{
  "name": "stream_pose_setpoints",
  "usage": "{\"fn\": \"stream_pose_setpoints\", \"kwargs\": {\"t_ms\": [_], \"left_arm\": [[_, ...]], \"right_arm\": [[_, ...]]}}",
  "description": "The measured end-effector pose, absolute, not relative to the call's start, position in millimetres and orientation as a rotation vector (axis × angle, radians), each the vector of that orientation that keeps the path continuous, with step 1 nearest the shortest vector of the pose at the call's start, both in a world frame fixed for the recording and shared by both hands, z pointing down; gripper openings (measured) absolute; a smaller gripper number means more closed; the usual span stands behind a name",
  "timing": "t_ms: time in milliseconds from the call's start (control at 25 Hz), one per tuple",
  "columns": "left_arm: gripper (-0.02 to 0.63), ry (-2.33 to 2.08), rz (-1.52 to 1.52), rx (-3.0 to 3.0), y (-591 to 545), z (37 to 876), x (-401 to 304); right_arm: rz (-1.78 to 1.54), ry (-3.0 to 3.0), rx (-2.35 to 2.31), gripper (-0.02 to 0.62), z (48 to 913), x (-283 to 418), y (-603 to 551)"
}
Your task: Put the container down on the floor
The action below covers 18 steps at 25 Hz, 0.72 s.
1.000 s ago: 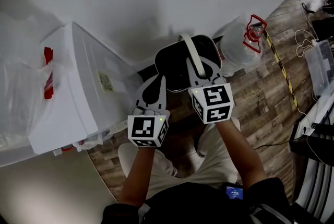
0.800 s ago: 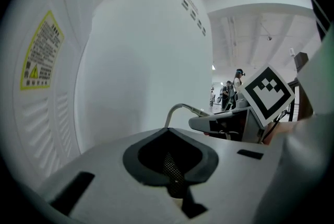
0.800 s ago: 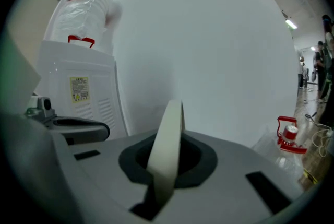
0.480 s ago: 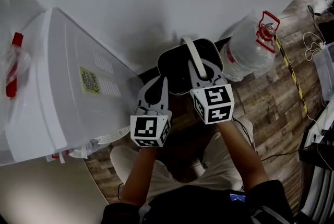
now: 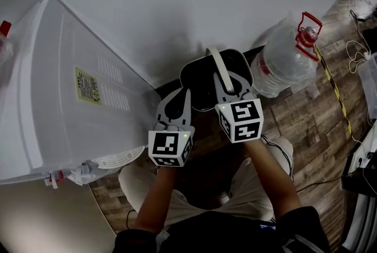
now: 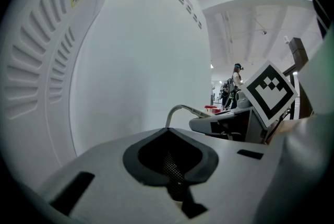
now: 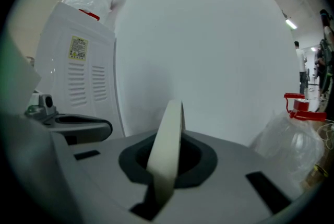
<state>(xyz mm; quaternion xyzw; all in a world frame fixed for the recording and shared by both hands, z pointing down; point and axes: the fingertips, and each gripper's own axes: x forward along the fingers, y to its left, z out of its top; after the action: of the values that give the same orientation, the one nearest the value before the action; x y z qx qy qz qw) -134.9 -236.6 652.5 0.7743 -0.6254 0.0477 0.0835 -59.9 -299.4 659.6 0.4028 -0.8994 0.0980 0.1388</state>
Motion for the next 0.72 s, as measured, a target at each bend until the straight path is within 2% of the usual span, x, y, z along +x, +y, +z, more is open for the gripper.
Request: {"fn": "stream_pose_setpoints", "kwargs": {"t_ms": [720], "left_arm": [[0.015,-1.864,0.098,2.330,-228.6,685.0,-147.0]], "right_arm": [[0.268,-2.586,1.193,0.032,693.7,-67.0,-292.7]]}}
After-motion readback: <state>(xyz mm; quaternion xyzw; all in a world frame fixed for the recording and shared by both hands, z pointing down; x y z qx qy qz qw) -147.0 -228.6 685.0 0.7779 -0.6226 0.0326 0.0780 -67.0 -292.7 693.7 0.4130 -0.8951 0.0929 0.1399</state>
